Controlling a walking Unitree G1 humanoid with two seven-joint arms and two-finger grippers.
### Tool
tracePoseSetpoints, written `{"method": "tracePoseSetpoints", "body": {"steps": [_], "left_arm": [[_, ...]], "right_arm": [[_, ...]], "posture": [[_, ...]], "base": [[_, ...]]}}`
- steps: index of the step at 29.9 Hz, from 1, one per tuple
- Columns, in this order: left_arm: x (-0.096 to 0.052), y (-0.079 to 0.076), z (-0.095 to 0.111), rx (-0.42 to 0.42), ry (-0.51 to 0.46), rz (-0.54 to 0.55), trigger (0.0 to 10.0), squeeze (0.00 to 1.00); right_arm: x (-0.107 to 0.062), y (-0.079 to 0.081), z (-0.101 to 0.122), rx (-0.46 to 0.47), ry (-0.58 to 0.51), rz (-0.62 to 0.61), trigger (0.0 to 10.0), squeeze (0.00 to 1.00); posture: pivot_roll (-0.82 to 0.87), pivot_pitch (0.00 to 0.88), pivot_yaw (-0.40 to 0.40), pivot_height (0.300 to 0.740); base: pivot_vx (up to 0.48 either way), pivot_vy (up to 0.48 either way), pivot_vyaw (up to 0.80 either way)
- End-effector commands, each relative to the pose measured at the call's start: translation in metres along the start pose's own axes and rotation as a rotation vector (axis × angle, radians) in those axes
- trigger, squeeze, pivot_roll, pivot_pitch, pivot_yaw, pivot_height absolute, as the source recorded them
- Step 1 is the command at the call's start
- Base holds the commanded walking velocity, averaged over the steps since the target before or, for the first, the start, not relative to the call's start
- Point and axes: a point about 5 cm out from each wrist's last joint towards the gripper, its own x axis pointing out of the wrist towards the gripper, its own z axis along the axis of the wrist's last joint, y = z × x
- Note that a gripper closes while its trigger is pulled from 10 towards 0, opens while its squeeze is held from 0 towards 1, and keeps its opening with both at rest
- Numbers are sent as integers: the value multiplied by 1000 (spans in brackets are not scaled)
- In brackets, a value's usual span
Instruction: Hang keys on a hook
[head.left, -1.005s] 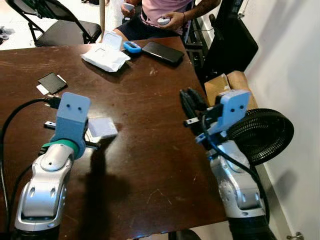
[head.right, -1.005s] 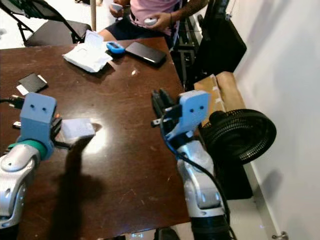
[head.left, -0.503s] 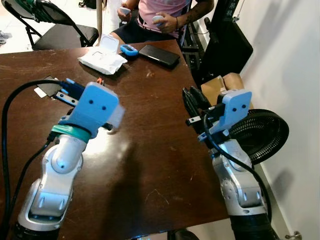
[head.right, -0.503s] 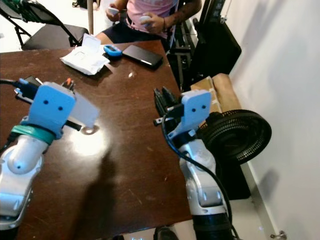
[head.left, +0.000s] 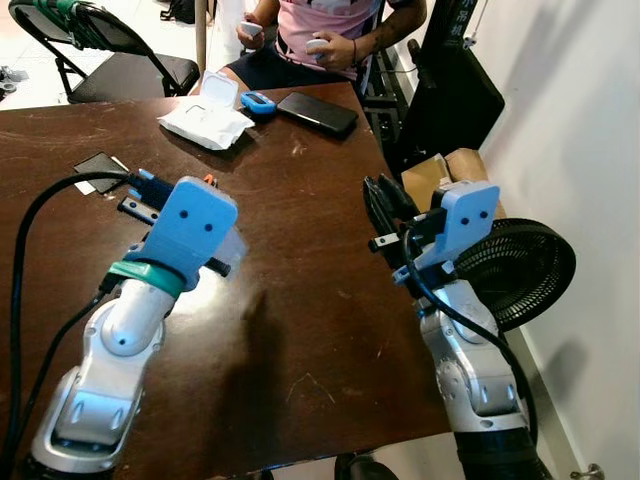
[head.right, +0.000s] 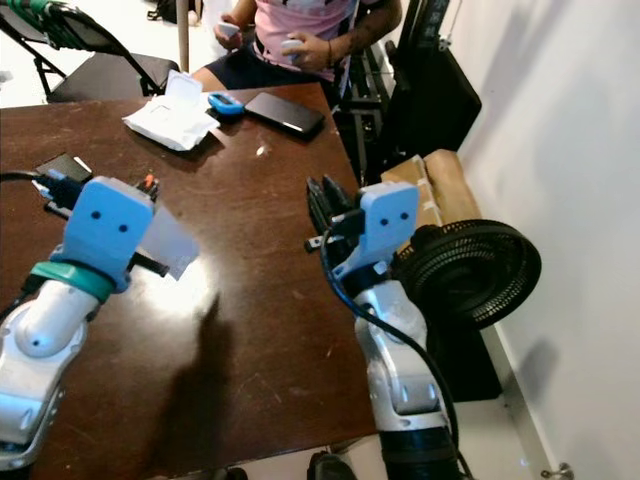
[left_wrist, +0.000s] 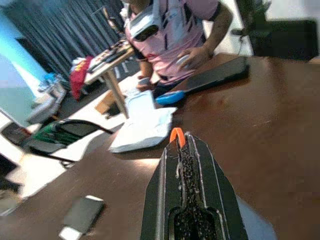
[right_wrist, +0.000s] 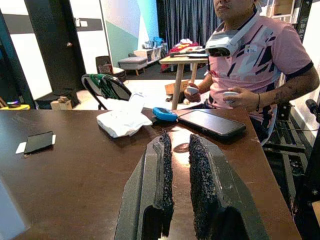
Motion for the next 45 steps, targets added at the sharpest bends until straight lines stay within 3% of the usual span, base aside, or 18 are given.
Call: {"method": "tracePoseSetpoints", "body": {"steps": [1, 5, 10, 14, 15, 16, 21, 34, 45], "left_arm": [[-2, -2, 1, -59, -7, -25, 10000, 0], [-1, -2, 1, -202, 6, -38, 10000, 0], [-2, -3, 1, -186, 4, -61, 10000, 0], [-8, -15, 3, -129, -18, -200, 10000, 0], [-8, -15, 3, -129, -18, -200, 10000, 0], [-13, -19, 3, -160, -14, -283, 10000, 0], [-16, -21, 4, -196, -8, -340, 10000, 0], [-8, -16, -1, -191, 9, -218, 10000, 0], [-6, -8, -1, -208, 9, -223, 10000, 0]], "right_arm": [[-3, -2, -3, -3, 10, -17, 10000, 0], [-2, -7, -2, -17, 8, -25, 10000, 0], [-1, -10, 0, -29, 6, -30, 10000, 0], [0, -8, 1, -70, 6, 5, 10000, 0], [0, -8, 1, -70, 6, 5, 10000, 0], [0, -8, 1, -78, 9, 14, 10000, 0], [1, -9, 1, -86, 13, 26, 10000, 0], [4, -7, 2, -66, 18, 27, 10000, 0], [1, -3, -1, -14, 31, 32, 10000, 0]], "posture": [[53, 85, 75, 740], [46, 86, 65, 740], [48, 87, 53, 740], [54, 97, 33, 740], [54, 97, 33, 740], [56, 95, 25, 740], [58, 99, 8, 740], [52, 96, 7, 740], [56, 93, 35, 740]], "base": [[0, 0, 0], [0, 0, 0], [0, 0, 0], [0, 0, 0], [0, 0, 0], [0, 0, 0], [0, 0, 0], [0, 0, 0], [0, 0, 0]]}}
